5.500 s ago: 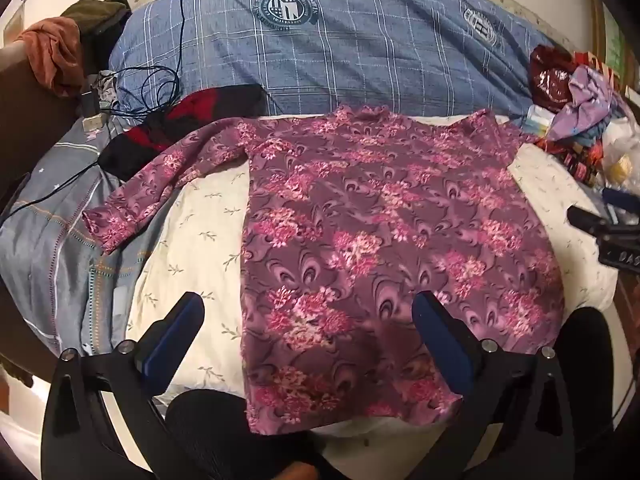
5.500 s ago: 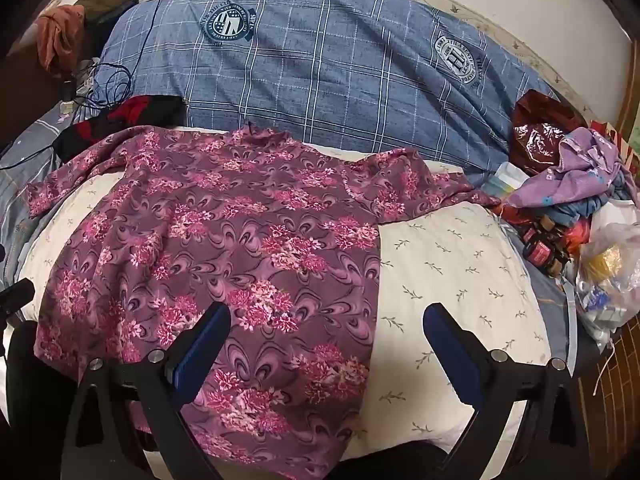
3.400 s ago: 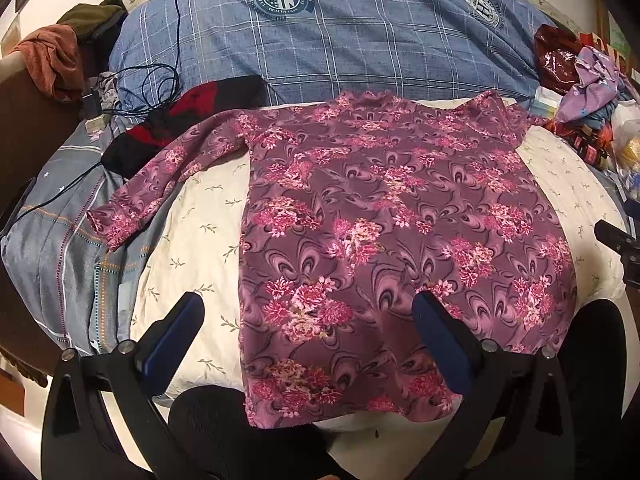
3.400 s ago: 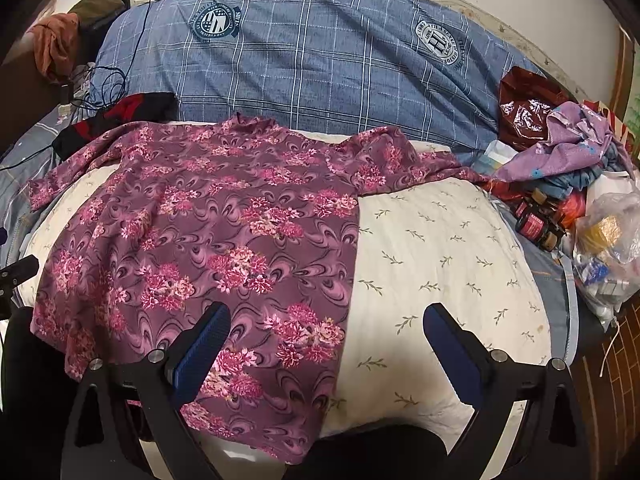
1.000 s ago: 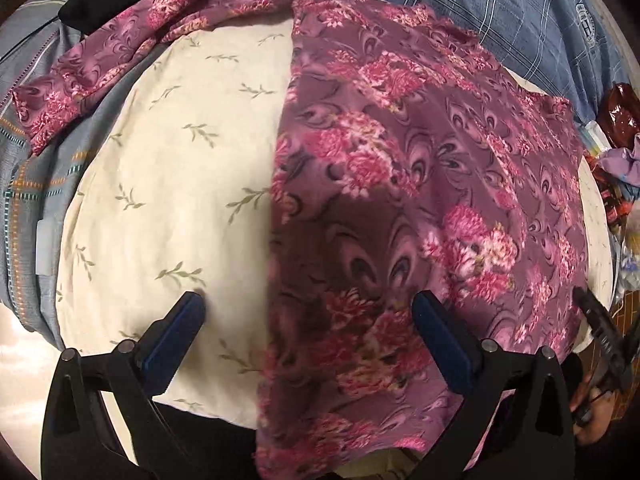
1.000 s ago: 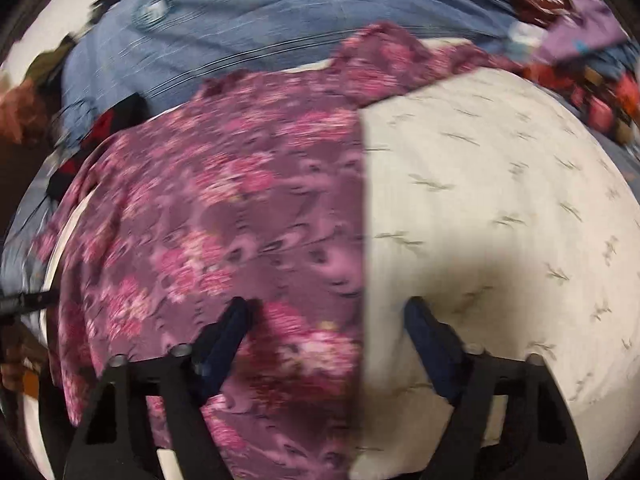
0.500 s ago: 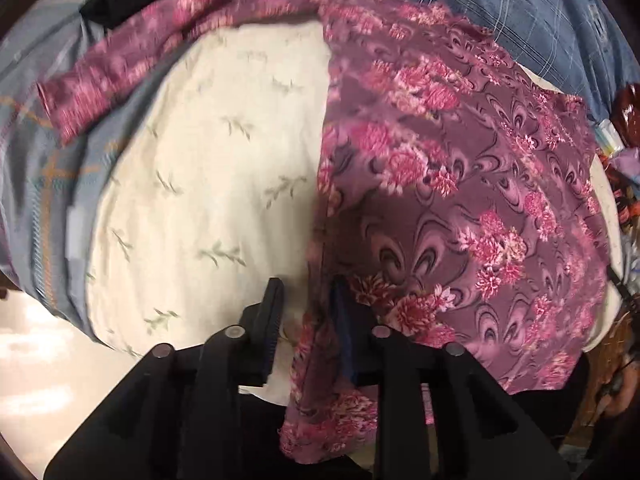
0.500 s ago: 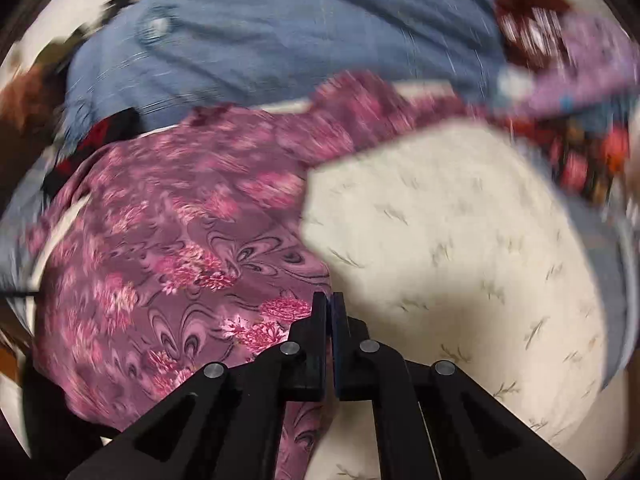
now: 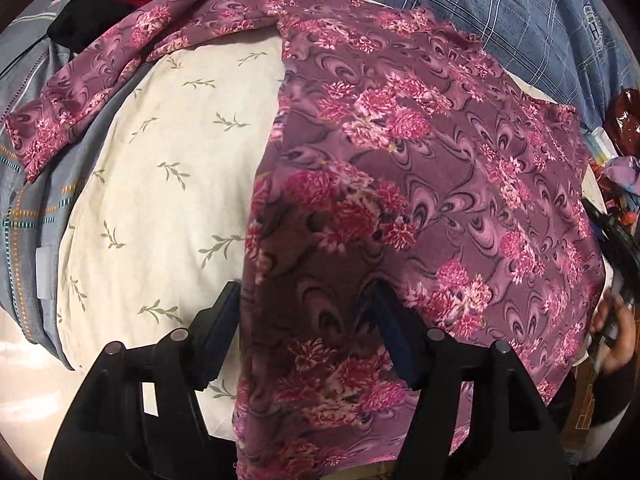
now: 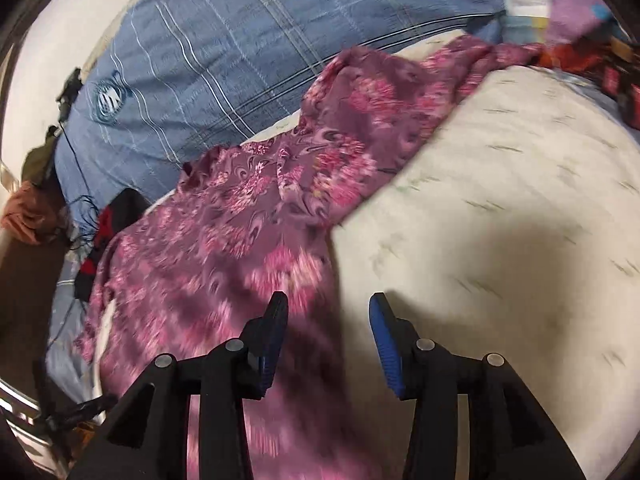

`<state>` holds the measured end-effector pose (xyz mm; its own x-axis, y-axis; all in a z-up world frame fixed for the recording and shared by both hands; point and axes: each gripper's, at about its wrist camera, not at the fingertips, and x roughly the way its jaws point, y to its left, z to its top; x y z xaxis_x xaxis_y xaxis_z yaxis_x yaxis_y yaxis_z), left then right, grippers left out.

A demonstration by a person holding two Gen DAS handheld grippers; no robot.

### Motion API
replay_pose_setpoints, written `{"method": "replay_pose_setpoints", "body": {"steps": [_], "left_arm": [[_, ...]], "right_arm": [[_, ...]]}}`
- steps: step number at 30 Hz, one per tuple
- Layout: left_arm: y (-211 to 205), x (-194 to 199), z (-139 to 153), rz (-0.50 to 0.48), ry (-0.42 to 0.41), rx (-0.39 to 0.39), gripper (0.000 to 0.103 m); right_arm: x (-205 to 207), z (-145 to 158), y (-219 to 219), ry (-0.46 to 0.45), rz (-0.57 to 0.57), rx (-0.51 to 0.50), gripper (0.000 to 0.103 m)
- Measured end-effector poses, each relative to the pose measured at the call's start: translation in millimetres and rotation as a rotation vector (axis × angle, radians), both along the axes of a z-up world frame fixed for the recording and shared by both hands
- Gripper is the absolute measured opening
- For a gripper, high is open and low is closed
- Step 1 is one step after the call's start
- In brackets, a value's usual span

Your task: Fold small clothes

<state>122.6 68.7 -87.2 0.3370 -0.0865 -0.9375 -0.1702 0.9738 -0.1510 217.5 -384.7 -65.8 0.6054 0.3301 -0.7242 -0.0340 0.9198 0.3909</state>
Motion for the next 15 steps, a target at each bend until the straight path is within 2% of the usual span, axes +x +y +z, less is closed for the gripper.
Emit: {"method": "replay_pose_setpoints", "body": {"steps": [2, 4, 6, 9, 11, 12, 13, 15], "left_arm": [[1, 6, 1, 0.006, 0.0, -0.001, 0.066], [8, 8, 7, 0.016, -0.017, 0.001, 0.066], [11, 15, 13, 0.028, -0.046, 0.006, 0.066], [6, 31, 16, 0.03, -0.071, 0.016, 0.067], [-2, 43, 5, 0.026, -0.041, 0.052, 0.067], [-6, 48, -3, 0.019, -0.019, 0.074, 0.067], [-11, 51, -7, 0.009, -0.016, 0.104, 0.069], [-18, 53, -1, -0.016, -0.044, 0.134, 0.069]], "right_arm": [[11, 1, 23, -0.023, 0.097, -0.099, 0.004], [18, 9, 44, -0.055, 0.167, -0.266, 0.003], [25, 26, 29, -0.112, 0.111, -0.292, 0.003], [46, 27, -12, -0.071, 0.004, -0.194, 0.003], [55, 6, -11, 0.013, 0.047, -0.214, 0.004], [52, 3, -8, 0.011, 0.057, -0.226, 0.004], [47, 6, -9, -0.009, 0.061, -0.2, 0.01], [47, 11, -24, 0.014, 0.068, -0.067, 0.01]]}}
